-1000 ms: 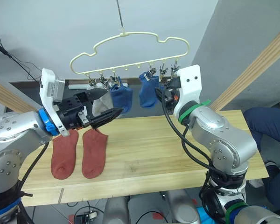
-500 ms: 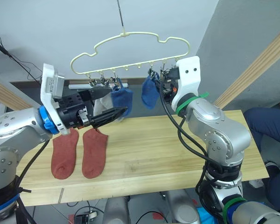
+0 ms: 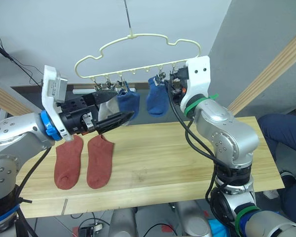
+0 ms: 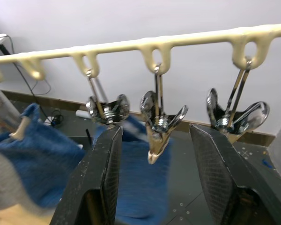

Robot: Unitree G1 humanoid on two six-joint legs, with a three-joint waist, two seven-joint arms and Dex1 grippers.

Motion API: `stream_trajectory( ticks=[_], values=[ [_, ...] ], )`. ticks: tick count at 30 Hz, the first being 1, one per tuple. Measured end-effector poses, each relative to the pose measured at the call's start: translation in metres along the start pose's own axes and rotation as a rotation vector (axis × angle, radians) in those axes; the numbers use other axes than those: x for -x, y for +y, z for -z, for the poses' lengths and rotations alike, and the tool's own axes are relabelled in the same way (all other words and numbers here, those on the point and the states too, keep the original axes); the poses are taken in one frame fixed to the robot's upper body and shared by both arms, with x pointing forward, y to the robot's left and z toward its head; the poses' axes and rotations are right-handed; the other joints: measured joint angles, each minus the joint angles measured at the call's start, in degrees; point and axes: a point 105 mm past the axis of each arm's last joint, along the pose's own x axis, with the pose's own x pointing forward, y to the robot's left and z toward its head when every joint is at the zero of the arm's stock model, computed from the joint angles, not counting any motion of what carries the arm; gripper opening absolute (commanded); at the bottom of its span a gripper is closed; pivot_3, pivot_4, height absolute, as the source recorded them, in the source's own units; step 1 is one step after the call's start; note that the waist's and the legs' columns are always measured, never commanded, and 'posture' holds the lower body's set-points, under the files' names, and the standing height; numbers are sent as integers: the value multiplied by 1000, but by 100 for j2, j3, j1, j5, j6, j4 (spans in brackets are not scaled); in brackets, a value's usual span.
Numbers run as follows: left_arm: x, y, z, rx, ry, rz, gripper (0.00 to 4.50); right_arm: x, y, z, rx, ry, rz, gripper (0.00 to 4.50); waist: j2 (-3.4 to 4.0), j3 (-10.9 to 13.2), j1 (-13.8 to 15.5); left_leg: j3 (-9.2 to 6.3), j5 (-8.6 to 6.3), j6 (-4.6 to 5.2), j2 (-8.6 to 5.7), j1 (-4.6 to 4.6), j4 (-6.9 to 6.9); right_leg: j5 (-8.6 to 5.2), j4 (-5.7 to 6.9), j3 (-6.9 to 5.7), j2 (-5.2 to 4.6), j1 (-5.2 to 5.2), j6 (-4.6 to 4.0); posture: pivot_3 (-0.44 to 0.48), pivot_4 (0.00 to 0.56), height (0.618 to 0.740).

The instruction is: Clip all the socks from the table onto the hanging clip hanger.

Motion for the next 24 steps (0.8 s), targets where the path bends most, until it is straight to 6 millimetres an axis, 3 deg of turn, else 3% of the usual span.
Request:
stream_trajectory(
  ticks=[24],
  values=[
    [-2, 3, 3, 7, 3, -39, 4293, -21, -12, -7, 5, -19, 76, 2357, 0, 0, 128, -1, 0, 0, 0, 0, 2, 2, 2, -4, 0, 0, -4, -116, 317, 740]
  ],
)
